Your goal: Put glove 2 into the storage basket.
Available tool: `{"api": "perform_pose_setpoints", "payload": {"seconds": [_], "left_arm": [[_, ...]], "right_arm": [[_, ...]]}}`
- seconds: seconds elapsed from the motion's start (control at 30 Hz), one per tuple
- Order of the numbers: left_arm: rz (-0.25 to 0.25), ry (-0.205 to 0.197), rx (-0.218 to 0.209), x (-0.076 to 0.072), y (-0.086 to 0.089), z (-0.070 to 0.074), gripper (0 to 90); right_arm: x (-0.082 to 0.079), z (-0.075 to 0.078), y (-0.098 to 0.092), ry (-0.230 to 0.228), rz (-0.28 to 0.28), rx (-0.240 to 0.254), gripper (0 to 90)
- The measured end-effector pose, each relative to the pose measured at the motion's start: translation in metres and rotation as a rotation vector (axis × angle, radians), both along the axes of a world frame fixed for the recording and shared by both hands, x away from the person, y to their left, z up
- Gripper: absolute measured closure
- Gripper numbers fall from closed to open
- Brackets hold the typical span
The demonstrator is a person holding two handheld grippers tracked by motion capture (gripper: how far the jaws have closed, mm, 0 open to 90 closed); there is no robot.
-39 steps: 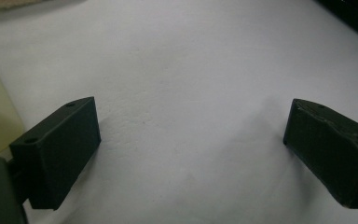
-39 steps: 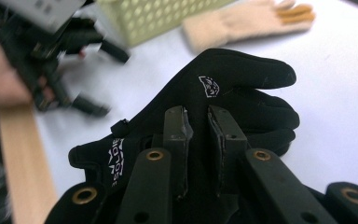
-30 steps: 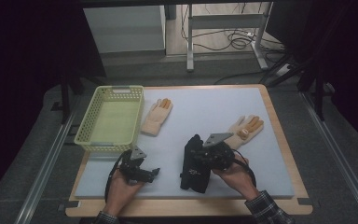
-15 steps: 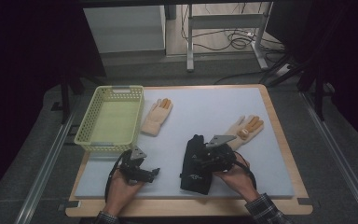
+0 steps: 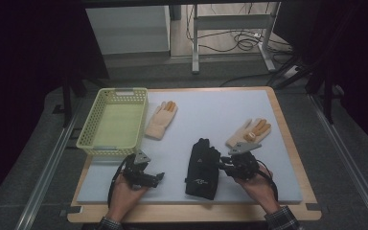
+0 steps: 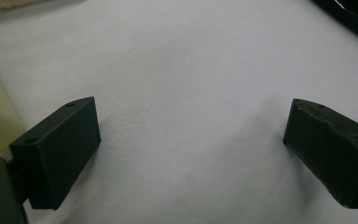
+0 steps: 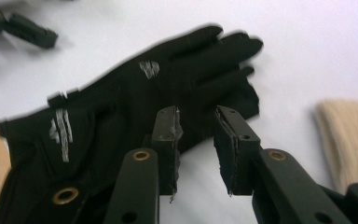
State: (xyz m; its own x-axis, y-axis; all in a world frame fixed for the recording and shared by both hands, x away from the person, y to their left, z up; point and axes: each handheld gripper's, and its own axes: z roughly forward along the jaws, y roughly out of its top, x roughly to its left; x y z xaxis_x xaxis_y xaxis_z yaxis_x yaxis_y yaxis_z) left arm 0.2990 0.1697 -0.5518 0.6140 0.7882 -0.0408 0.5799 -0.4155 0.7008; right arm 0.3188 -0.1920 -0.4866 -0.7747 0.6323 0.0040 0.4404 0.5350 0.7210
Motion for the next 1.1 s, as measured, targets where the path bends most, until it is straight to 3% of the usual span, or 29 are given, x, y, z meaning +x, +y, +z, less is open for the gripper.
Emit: {"api": "perform_pose_setpoints", "payload": {"seconds": [0.1,0.33,0.83,1.1], "left_arm": [[0.001,0.0,-0.001,0.0,0.0,0.0,4.0],[0.001,0.0,-0.001,0.0,0.0,0.0,4.0],[0.001,0.001,-0.001,0.0,0.0,0.0,4.0],[-0.001,0.004,0.0,0.0,0.001,0.001,4.2]], "right_arm": [[-0.009,-0.01,-0.011,0.032,-0.011,0.019,69.2],[-0.02,-0.024,-0.01,0.064,0.009,0.033,69.3],[-0.021,-0.041,0.018,0.097,0.064,0.06,68.7],[-0.015,-0.045,0.038,0.074,0.076,0.063,68.2]]}}
